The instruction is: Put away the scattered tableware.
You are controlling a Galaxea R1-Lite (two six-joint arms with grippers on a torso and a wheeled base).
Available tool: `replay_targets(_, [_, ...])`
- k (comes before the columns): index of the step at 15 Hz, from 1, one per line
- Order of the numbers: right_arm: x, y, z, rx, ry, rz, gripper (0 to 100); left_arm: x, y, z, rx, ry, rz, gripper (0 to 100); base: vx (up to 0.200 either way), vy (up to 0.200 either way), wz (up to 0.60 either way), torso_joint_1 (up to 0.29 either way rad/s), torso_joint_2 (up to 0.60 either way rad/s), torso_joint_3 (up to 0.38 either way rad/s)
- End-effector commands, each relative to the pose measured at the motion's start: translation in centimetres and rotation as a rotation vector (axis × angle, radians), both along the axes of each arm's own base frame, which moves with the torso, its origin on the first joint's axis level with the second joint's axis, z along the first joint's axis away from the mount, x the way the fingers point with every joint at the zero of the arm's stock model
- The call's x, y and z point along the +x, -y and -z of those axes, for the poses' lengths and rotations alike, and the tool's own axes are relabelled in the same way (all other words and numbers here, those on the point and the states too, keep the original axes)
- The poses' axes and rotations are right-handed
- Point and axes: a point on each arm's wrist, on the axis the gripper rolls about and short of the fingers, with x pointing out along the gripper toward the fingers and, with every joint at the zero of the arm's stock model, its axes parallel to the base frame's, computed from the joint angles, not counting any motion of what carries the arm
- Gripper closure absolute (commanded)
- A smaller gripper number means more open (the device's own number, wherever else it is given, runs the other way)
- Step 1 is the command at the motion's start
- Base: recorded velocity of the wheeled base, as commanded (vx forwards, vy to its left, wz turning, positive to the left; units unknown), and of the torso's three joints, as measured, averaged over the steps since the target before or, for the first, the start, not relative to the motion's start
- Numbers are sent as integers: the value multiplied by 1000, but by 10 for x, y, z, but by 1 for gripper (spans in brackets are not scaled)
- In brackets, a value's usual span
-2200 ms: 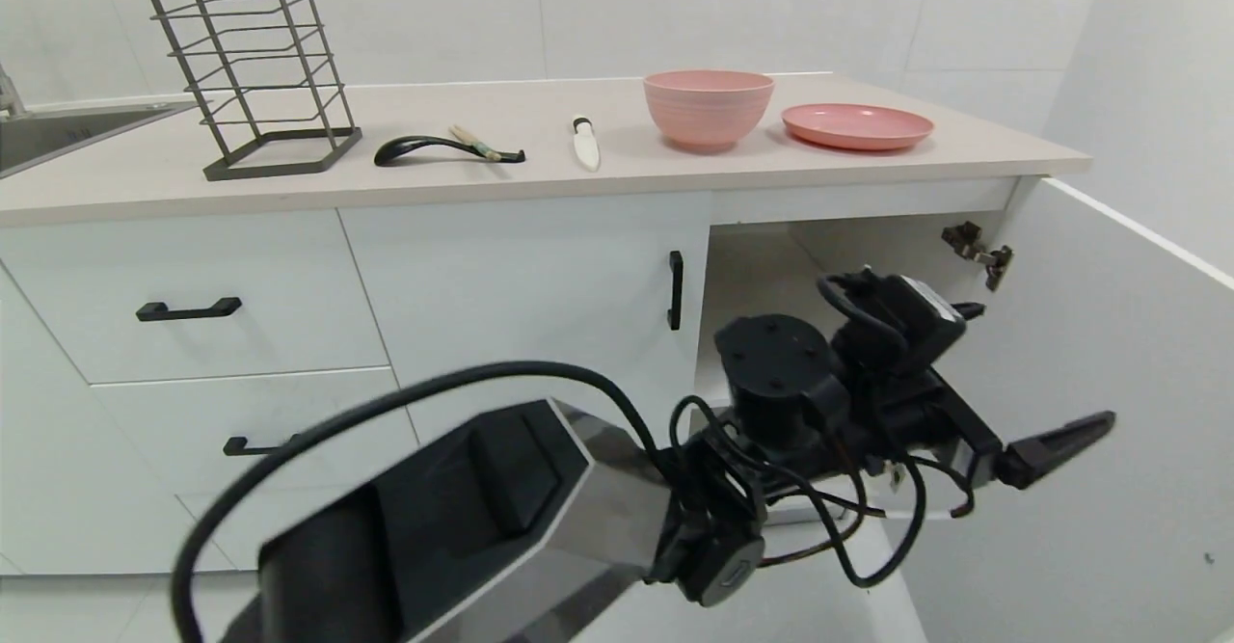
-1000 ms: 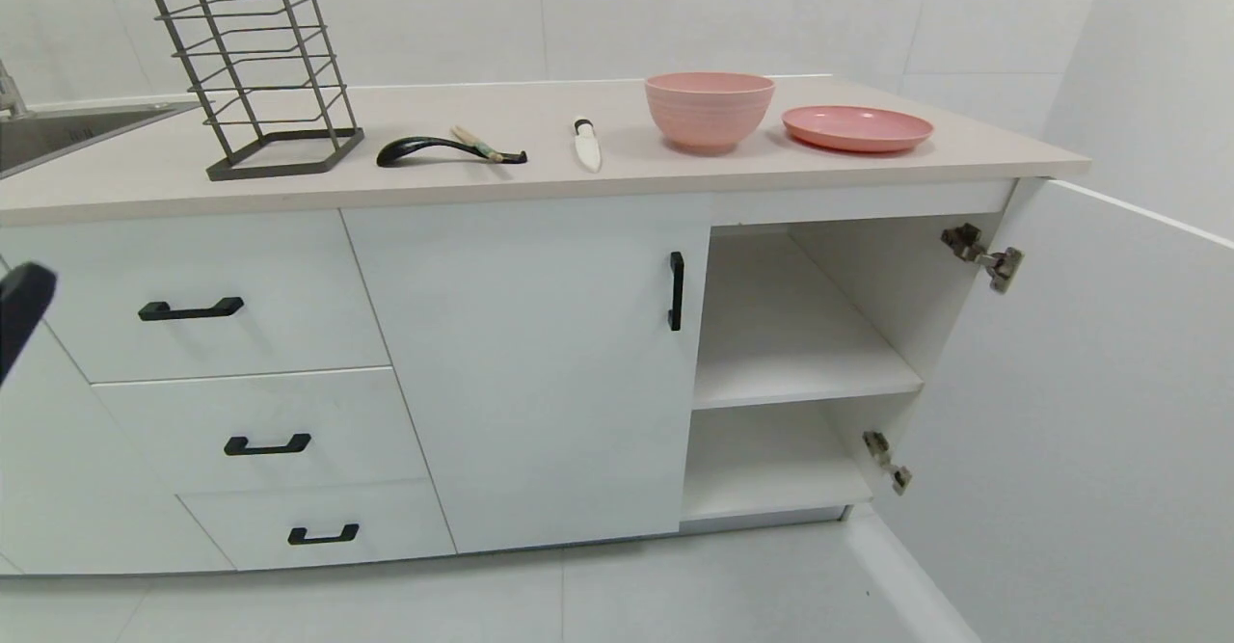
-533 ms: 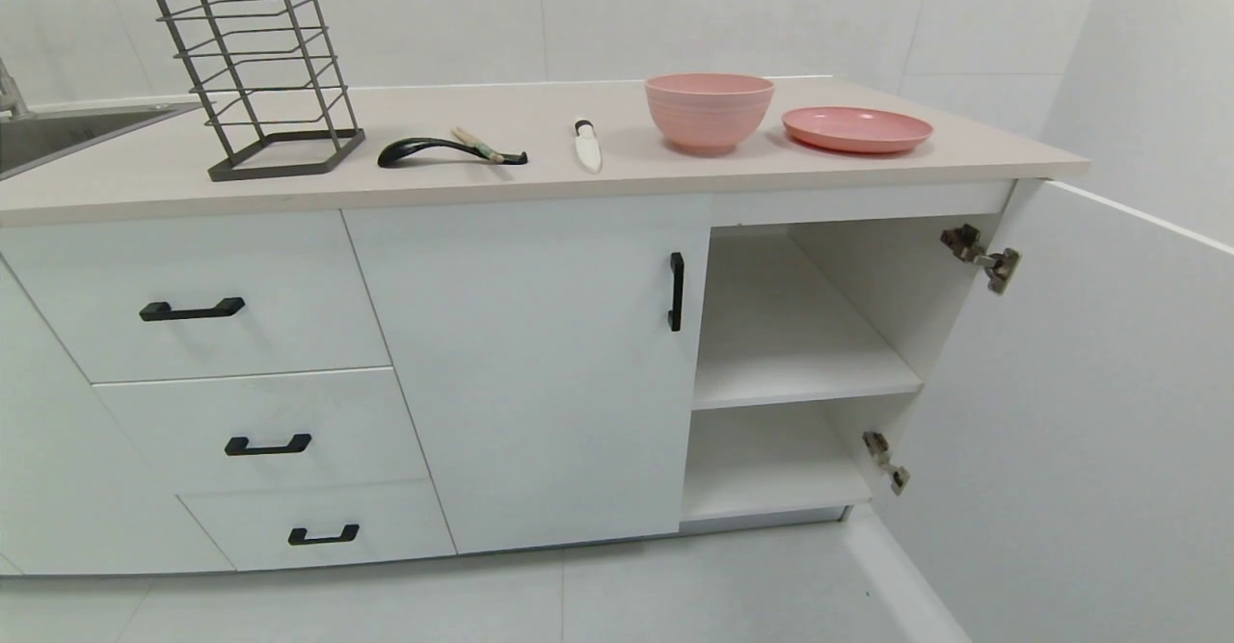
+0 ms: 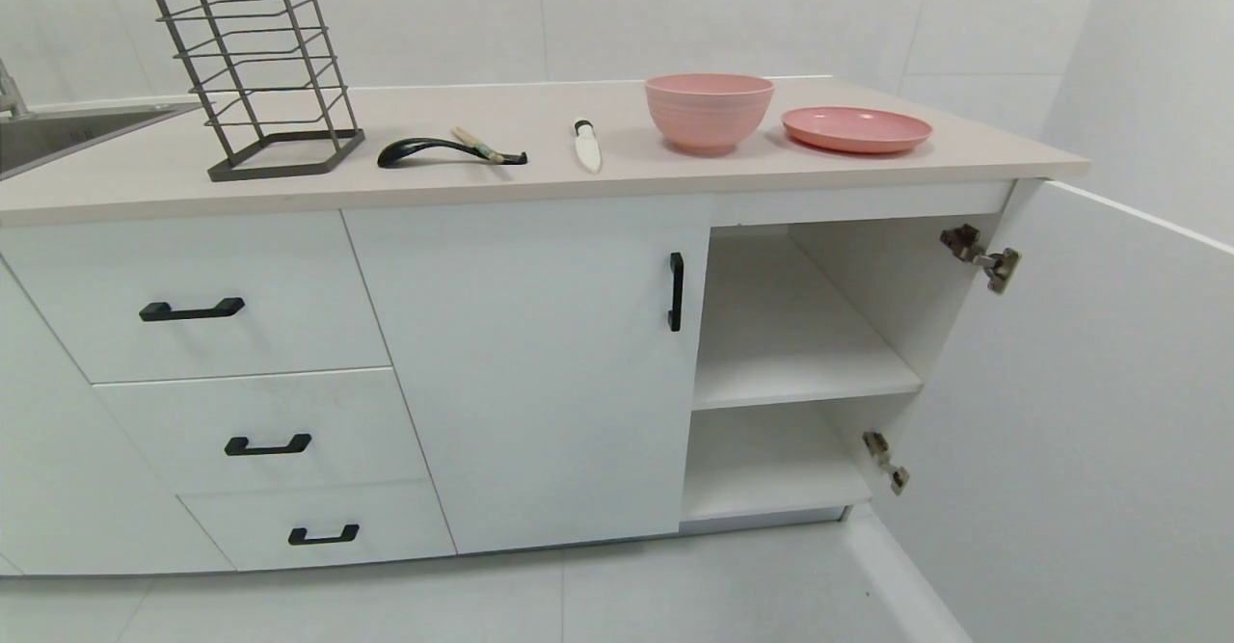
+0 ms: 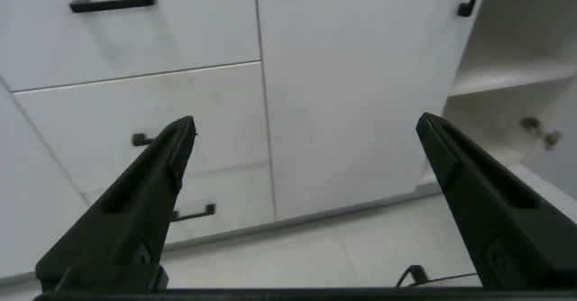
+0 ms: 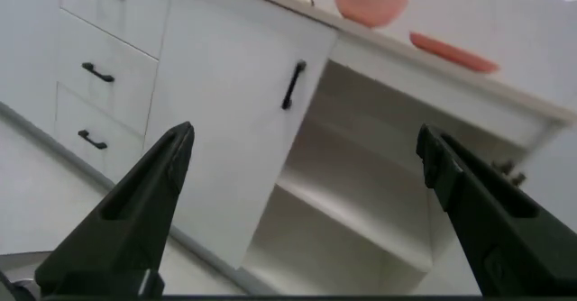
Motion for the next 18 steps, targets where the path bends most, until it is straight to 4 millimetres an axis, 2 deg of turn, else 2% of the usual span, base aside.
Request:
replay_targets(1, [2, 1, 5, 39, -57, 39, 0, -1, 0, 1, 8, 8, -18, 0, 0, 0, 0, 0, 0, 0])
replay_targets(4, [6, 5, 16, 116, -193, 207, 0, -1, -3, 2, 23, 4, -128, 0, 0, 0, 0, 0, 0, 0])
replay_targets(5, [7, 6, 22, 153, -265, 279, 0, -1, -3, 2, 24, 1, -129, 0, 0, 0, 0, 0, 0, 0])
replay_targets(7, [7, 7, 22, 174, -273, 343, 0, -1, -2, 5, 15, -29, -101, 0, 0, 0, 0, 0, 0, 0])
replay_targets(9, [7, 8, 21, 171, -269, 350, 0, -1, -1, 9, -14, -68, -63, 0, 0, 0, 0, 0, 0, 0])
replay_targets(11, [6, 8, 29, 159, -332, 328, 0, -1, -1, 8, -19, -61, -61, 0, 0, 0, 0, 0, 0, 0])
replay_targets(13, [6, 9, 29, 148, -337, 259, 0, -1, -1, 8, -16, -60, -61, 0, 0, 0, 0, 0, 0, 0])
replay_targets(15, [3, 8, 30, 164, -302, 287, 0, -1, -1, 8, -17, -61, -61, 0, 0, 0, 0, 0, 0, 0])
replay_targets(16, [1, 9, 30, 183, -257, 347, 0, -1, -1, 8, -22, -61, -64, 0, 0, 0, 0, 0, 0, 0])
replay_targets(18, [1, 14, 34, 209, -274, 549, 0, -1, -1, 8, -16, -60, -64, 0, 0, 0, 0, 0, 0, 0])
